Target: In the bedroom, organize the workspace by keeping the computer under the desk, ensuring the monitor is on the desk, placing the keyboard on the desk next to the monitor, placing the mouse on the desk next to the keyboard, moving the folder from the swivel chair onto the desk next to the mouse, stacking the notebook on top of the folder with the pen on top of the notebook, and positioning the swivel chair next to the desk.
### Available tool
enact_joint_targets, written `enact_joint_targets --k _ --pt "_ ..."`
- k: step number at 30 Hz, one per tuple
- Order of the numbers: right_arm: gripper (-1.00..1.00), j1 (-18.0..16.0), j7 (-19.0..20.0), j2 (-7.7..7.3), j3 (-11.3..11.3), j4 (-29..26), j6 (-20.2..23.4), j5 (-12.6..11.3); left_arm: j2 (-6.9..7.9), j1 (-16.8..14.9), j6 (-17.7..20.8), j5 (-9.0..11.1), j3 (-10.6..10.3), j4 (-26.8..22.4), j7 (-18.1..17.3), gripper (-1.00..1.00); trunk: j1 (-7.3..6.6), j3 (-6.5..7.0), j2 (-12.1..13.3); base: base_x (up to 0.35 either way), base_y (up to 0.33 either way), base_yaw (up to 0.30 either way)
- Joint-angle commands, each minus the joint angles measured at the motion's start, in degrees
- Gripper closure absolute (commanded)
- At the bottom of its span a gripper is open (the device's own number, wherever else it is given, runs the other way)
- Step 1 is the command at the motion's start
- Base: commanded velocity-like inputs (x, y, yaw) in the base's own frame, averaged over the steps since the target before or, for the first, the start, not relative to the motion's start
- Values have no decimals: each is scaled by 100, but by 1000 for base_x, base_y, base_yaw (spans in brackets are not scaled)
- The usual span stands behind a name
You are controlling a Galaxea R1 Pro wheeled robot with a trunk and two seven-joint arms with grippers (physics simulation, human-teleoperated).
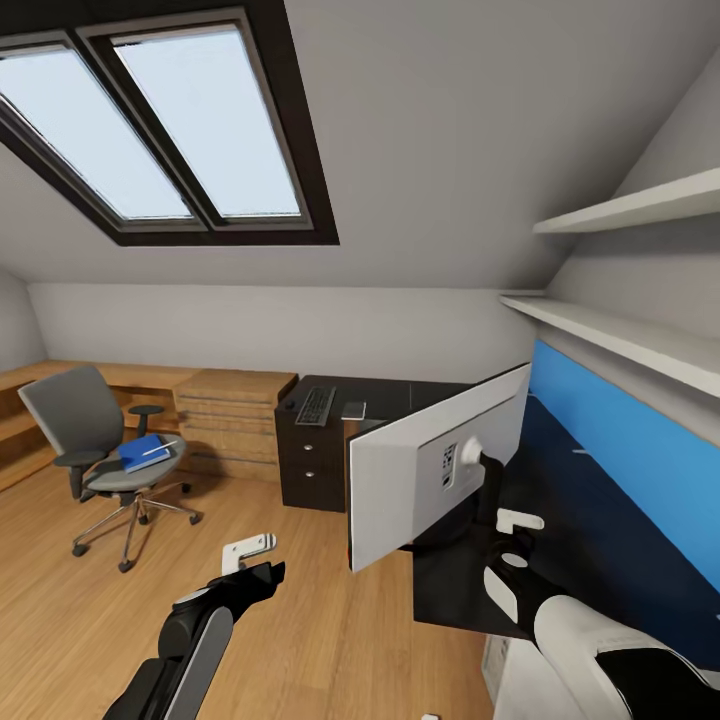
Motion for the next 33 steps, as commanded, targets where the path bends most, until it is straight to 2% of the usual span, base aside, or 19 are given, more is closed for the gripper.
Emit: enact_joint_targets --k 1,19,22,24,33 --pt "-100 -6 -11 -2 50 7 -21 -58 0 -5 13 63 -5 -6 55 -100 25 -30 -51 0 0 0" --pt "-100 1 0 -16 56 38 -125 -34 0 -5 13 64 -5 -6 55 -100 420 -353 -773 0 0 0" --pt "-100 2 0 -23 58 50 -341 -25 0 -5 13 65 -5 -6 55 -100 486 -407 -894 0 0 0" --pt "-100 7 9 -29 60 76 -654 -17 0 -5 13 61 -5 -6 55 -100 530 -442 -974 0 0 0" --pt "-100 11 40 -58 71 354 -1330 -9 0 -5 13 65 -5 -5 55 -100 728 -604 -1335 0 0 0"
